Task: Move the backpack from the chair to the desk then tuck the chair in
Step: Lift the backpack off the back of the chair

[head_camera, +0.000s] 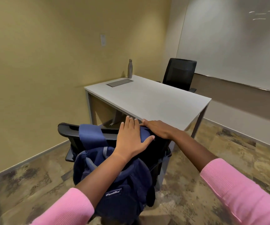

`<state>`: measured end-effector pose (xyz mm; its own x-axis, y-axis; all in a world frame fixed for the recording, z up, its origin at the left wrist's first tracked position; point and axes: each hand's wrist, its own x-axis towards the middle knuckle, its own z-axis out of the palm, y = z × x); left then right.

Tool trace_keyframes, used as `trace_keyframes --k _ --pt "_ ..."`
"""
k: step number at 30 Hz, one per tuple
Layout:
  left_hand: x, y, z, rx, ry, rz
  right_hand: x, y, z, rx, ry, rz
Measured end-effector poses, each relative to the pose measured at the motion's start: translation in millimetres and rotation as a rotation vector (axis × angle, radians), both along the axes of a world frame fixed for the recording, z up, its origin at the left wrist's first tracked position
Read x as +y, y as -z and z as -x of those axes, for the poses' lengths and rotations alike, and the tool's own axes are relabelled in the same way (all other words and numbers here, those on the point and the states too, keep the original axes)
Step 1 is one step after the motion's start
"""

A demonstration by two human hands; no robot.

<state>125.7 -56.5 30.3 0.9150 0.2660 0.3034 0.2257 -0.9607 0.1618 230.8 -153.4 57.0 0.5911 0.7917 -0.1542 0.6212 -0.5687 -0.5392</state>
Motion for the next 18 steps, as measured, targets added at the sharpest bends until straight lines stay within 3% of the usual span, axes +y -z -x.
trace_keyframes --k 5,12,18 --pt "-6.0 3.9 -8.5 -0.018 -0.129 -0.025 11.3 -0.1 -27.3 0.190 -0.078 0.040" --pt "-19.0 1.1 -11.5 -0.056 -0.182 -0.021 29.7 14.2 -55.1 0.294 -0.214 0.181" --pt "-22.7 3.5 -13.5 -0.071 -0.202 0.010 29.3 16.2 -70.3 0.213 -0.273 0.196"
